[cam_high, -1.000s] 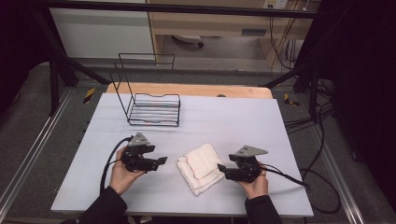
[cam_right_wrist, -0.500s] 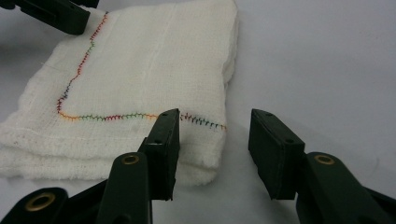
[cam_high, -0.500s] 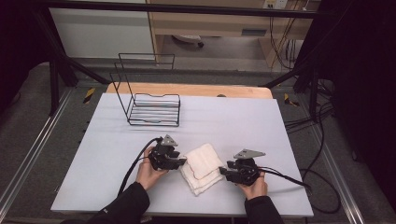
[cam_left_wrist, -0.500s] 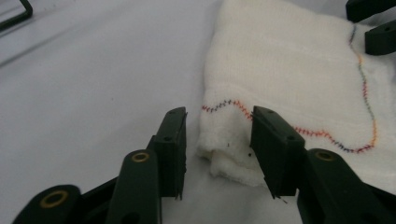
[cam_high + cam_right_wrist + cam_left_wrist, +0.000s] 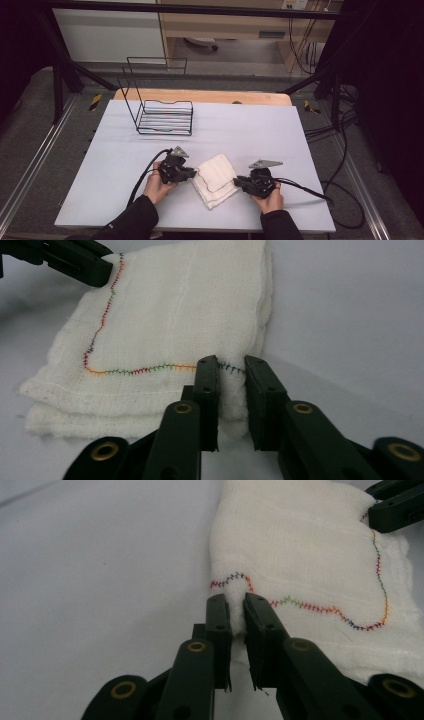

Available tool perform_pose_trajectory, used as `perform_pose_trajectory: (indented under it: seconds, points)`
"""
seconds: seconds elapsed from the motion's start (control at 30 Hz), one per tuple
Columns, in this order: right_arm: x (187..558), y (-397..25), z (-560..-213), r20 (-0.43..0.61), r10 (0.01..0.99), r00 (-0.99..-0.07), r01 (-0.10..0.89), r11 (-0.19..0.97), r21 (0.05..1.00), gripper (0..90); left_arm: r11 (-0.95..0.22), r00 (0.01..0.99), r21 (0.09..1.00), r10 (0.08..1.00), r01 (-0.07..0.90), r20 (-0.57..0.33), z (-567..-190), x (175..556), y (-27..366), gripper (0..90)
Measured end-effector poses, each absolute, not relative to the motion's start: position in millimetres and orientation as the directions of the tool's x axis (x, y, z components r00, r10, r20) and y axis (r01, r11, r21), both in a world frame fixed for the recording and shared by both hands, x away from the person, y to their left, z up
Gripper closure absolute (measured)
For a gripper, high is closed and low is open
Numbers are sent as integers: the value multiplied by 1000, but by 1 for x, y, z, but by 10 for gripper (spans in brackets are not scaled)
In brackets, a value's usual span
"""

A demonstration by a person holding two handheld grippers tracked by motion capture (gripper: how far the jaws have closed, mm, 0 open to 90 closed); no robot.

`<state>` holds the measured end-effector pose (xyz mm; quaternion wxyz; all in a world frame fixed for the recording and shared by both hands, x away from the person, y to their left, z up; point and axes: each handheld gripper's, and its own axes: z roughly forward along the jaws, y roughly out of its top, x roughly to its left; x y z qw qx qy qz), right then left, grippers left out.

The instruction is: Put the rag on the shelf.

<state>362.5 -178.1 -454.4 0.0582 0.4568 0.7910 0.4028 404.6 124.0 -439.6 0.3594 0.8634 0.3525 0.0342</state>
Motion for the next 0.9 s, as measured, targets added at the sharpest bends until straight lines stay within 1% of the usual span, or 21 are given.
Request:
perform_pose_trajectory:
  seconds: [0.03, 0.17, 0.4, 0.53, 0.7, 0.9]
  points:
    - [365, -178, -453, 283, 769, -574, 682, 257, 685, 811, -493, 750, 646, 633, 582, -192, -439, 404, 125, 823]
    - [370, -176, -450, 274, 773, -572, 675, 254, 693, 820, -499, 750, 644, 635, 580, -183, -437, 400, 129, 828]
    - [385, -159, -443, 197, 767, -610, 619, 306, 723, 819, -468, 724, 650, 664, 598, -188, -430, 381, 143, 829]
    - [395, -153, -444, 191, 757, -625, 603, 313, 734, 817, -444, 703, 658, 687, 608, -185, -428, 365, 149, 827]
    - [403, -145, -447, 152, 744, -650, 572, 348, 743, 815, -418, 680, 658, 707, 626, -197, -430, 356, 149, 823]
    - [407, -142, -452, 151, 743, -652, 568, 347, 746, 804, -406, 668, 663, 719, 629, -194, -434, 351, 149, 812]
